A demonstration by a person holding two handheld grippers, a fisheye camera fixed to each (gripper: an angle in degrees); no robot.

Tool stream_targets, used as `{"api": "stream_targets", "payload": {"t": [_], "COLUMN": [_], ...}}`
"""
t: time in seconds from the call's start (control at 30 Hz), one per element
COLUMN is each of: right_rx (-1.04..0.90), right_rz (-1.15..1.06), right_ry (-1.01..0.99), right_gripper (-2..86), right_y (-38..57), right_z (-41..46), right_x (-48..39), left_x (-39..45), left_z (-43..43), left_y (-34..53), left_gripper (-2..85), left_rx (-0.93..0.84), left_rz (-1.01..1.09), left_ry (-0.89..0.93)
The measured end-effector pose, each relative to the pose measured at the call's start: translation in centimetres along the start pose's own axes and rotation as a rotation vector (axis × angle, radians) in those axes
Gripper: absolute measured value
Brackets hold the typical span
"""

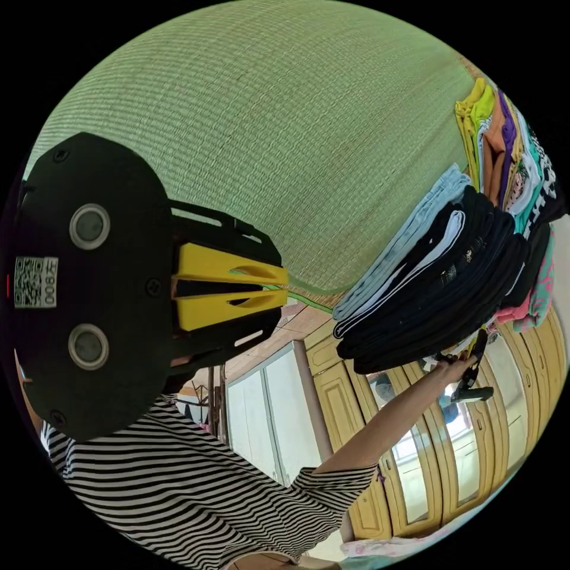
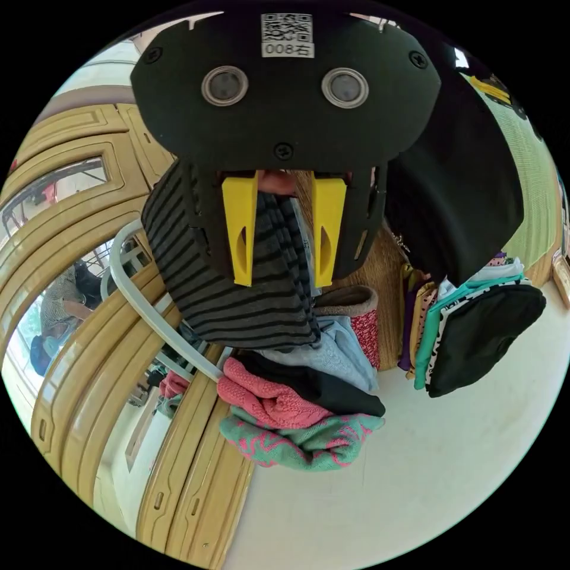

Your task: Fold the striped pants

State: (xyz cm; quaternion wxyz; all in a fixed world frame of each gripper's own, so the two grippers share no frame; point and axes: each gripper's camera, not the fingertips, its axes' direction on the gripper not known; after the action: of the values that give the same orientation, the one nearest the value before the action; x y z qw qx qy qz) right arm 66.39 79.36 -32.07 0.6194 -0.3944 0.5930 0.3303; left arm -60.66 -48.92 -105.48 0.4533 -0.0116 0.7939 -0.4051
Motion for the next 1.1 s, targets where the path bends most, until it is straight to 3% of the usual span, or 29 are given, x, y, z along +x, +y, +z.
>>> {"api": "stream_targets", "payload": {"t": [0.13,0.23,0.37,0.53,0.8,1.1], "right_rx": [-0.106,-0.067,-0.045,0.033,0.235,0.494], "right_rz": [-0.017,-0.036,0.005,0.258,0.489,0.372], "right_ry": [0.026,0.103,0.046,-0.234,-0.499,-0.806], "right_gripper": [11.4,9.7,7.2,5.7,3.8,3.0], "right_y": [-2.7,-3.2,-3.7,-3.5,-1.9,-5.0], "right_z": [3.6,4.0,3.4,0.7,-7.5,-21.8], "right_x": [0.3,0.7,2.9,9.7,19.1,20.4], "left_x": [-2.1,-3.1,-4.4,-5.6,-8.2,-9.2], "left_z": [1.7,2.7,3.5,3.5,1.9,-1.6], "left_y": [2.5,4.3,6.9,10.6,19.1,30.5], "left_gripper": [0.4,0.2,0.1,0.1,0.1,0.3], "left_rx": [-0.015,-0.028,-0.038,-0.037,0.015,0.108], "left_rz": [-0.043,-0.04,-0.028,-0.013,-0.038,-0.003], "left_ry": [0.067,0.085,0.115,0.133,0.162,0.168]}}
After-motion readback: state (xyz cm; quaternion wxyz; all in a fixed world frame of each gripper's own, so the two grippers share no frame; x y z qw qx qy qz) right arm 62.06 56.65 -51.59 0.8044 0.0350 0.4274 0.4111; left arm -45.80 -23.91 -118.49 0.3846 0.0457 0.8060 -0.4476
